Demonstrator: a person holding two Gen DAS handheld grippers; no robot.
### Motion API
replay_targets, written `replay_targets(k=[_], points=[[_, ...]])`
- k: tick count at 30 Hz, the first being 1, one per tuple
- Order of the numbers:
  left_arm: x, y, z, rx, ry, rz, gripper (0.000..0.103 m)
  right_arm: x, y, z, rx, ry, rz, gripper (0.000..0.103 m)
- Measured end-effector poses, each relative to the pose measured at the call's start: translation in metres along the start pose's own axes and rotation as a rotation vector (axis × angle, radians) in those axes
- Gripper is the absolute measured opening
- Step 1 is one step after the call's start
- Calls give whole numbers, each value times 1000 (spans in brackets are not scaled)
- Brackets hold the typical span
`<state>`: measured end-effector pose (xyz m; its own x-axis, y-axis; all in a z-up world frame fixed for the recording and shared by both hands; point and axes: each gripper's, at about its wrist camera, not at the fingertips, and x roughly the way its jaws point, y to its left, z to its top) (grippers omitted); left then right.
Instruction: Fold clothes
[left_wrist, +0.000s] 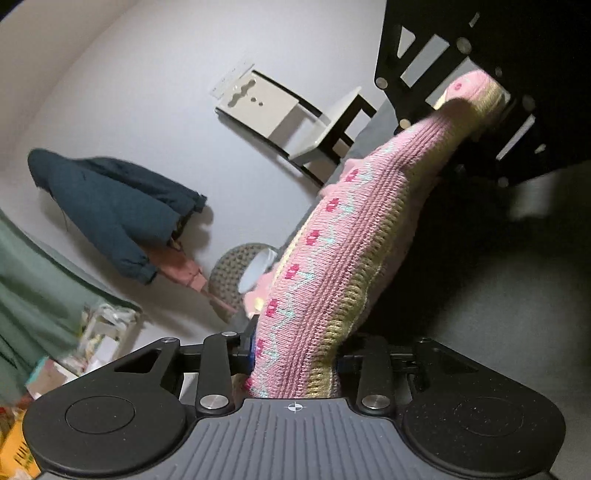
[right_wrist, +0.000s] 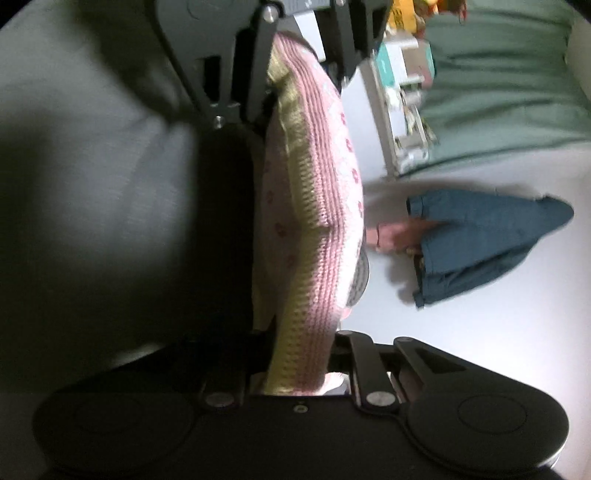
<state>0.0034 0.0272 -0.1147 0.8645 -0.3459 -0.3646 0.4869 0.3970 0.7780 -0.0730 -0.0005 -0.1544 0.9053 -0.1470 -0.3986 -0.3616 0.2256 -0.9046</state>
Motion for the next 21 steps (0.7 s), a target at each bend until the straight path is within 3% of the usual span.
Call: replay_targets(k=[3,7,15,19,21], points=[[-21,8,-3,56,-28,-27,35,-21,-9,1,12,-38,85,15],[-62,9,-7,177,-36,-103,35,-49,-32,8,130,-62,329,15],[-170,31,7,301,-2,-430,35,-133,-45,26,67,-156,712,15],[-173,51,16,258,39,-566,35,-136,-69,25,262,-126,946,15],[-155,64,19,232,56,-595,35,-126,-77,18,357,-107,970,16]])
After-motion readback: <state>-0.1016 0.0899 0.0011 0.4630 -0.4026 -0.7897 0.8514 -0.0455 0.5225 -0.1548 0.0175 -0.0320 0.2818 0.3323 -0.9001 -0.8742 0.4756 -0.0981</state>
